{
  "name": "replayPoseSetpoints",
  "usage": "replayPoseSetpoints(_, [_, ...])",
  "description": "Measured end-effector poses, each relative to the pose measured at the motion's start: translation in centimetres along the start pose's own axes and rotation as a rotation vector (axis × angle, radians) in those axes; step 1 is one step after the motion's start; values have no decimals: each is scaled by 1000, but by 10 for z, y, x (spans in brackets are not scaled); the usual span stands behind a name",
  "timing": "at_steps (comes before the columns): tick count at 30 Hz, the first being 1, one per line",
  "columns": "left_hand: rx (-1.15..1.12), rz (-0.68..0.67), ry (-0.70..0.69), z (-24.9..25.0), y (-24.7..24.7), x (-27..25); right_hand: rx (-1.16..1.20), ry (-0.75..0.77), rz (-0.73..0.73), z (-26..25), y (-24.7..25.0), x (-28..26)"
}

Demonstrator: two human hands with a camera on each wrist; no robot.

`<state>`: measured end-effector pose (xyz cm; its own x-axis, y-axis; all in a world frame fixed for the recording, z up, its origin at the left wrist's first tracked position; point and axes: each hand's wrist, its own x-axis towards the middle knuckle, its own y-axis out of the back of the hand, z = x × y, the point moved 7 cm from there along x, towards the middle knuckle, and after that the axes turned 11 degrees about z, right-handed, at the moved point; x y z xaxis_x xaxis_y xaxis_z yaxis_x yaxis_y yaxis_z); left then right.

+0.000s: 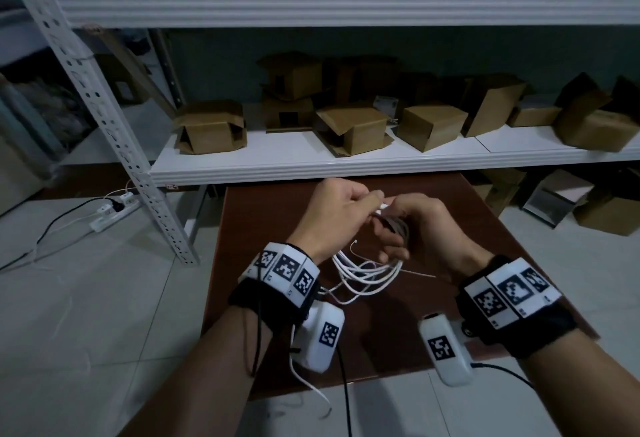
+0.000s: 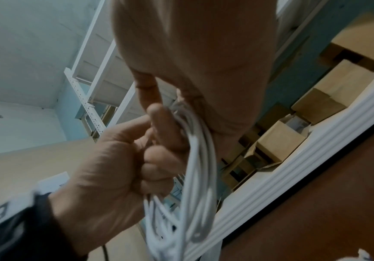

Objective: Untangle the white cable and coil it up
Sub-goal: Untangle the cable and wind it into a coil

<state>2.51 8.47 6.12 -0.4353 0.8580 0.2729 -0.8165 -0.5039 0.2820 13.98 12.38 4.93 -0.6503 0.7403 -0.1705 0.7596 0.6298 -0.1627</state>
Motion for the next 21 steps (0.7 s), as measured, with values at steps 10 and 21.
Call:
replayPoseSetpoints(10, [271, -61, 0, 2, -17, -10, -422, 104, -18, -5, 14, -1])
replayPoseSetpoints(21, [-82, 89, 119, -4, -11, -2, -353, 195, 279, -8, 9, -1])
